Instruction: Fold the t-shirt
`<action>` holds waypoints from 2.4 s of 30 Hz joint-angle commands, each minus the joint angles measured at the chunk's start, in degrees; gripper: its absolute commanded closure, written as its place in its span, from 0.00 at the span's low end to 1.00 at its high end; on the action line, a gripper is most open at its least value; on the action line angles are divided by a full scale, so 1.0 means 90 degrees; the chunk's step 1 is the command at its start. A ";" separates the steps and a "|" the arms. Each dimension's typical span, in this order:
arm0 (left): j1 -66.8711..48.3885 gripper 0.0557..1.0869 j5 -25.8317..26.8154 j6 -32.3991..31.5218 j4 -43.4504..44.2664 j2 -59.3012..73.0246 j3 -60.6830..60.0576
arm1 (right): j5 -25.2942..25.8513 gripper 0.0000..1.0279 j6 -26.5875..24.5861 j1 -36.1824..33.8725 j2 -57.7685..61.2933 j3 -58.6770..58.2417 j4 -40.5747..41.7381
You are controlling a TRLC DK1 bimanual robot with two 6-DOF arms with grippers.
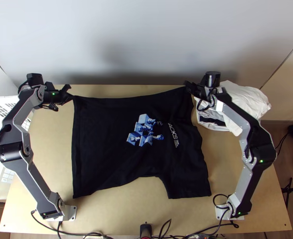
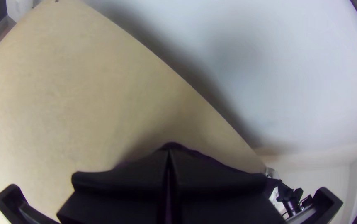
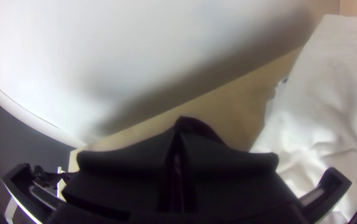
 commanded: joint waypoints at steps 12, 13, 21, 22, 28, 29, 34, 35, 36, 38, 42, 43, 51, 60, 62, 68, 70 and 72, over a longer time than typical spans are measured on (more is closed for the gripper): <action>0.0256 0.97 0.1279 0.1414 -0.0986 -0.0928 -0.1053 | -0.0007 0.97 -0.0631 -0.0092 -0.1703 -0.1245 -0.0793; 0.0295 0.97 0.1387 0.1570 -0.1142 -0.0928 -0.1073 | -0.0007 0.97 -0.0670 -0.0112 -0.1810 -0.1323 -0.0871; 0.0686 0.97 0.1895 0.2762 -0.1962 -0.0928 -0.1375 | -0.0017 0.97 -0.0866 -0.0121 -0.2357 -0.1909 -0.1242; 0.0754 0.97 0.1895 0.2869 -0.1992 -0.0899 -0.1434 | -0.0017 0.97 -0.0875 -0.0112 -0.2396 -0.1958 -0.1281; 0.0959 0.97 0.1885 0.3553 -0.2421 -0.0928 -0.1668 | -0.0017 0.97 -0.1012 -0.0033 -0.2475 -0.2114 -0.1633; 0.0979 0.97 0.1885 0.3631 -0.2529 -0.0938 -0.1668 | -0.0017 0.97 -0.1032 -0.0024 -0.2455 -0.2114 -0.1721; 0.1096 0.97 0.1885 0.4197 -0.3056 -0.0987 -0.1659 | -0.0007 0.97 -0.1198 0.0015 -0.2328 -0.2124 -0.2111; 0.1116 0.97 0.1885 0.4324 -0.3144 -0.0987 -0.1659 | -0.0007 0.97 -0.1217 0.0015 -0.2299 -0.2133 -0.2160; 0.1145 0.97 0.1885 0.4490 -0.3271 -0.0987 -0.1659 | -0.0007 0.97 -0.1256 0.0006 -0.2260 -0.2133 -0.2229; 0.1213 0.97 0.1885 0.4793 -0.3466 -0.0977 -0.1659 | 0.0012 0.97 -0.1354 -0.0014 -0.2211 -0.2173 -0.2297; 0.1370 0.97 0.1885 0.5272 -0.3808 -0.0919 -0.1659 | 0.0403 0.97 -0.1549 -0.0024 -0.2152 -0.2270 -0.2326; 0.1409 0.97 0.1885 0.5340 -0.3857 -0.0899 -0.1649 | 0.0520 0.97 -0.1618 -0.0024 -0.2143 -0.2299 -0.2326; 0.1477 0.97 0.1660 0.6053 -0.4560 -0.0743 -0.1610 | 0.1038 0.97 -0.1696 0.0006 -0.1937 -0.2368 -0.2649; 0.1213 0.97 0.1055 0.5906 -0.4521 -0.0450 -0.1600 | 0.1038 0.97 -0.1500 0.0191 -0.1869 -0.2573 -0.2805; 0.1165 0.97 0.0938 0.5887 -0.4570 -0.0372 -0.1571 | 0.1028 0.97 -0.1422 0.0269 -0.1830 -0.2622 -0.2902; 0.0940 0.97 0.0811 0.5926 -0.5048 0.0302 -0.1043 | 0.1038 0.97 -0.1256 0.0465 -0.1762 -0.2856 -0.2912; 0.0803 0.97 0.0635 0.5848 -0.5029 0.0507 -0.0936 | 0.1038 0.97 -0.1198 0.0465 -0.1713 -0.2837 -0.2902; 0.0706 0.94 0.0586 0.5750 -0.5029 0.0624 -0.0809 | 0.1038 0.97 -0.1207 0.0465 -0.1654 -0.2798 -0.2902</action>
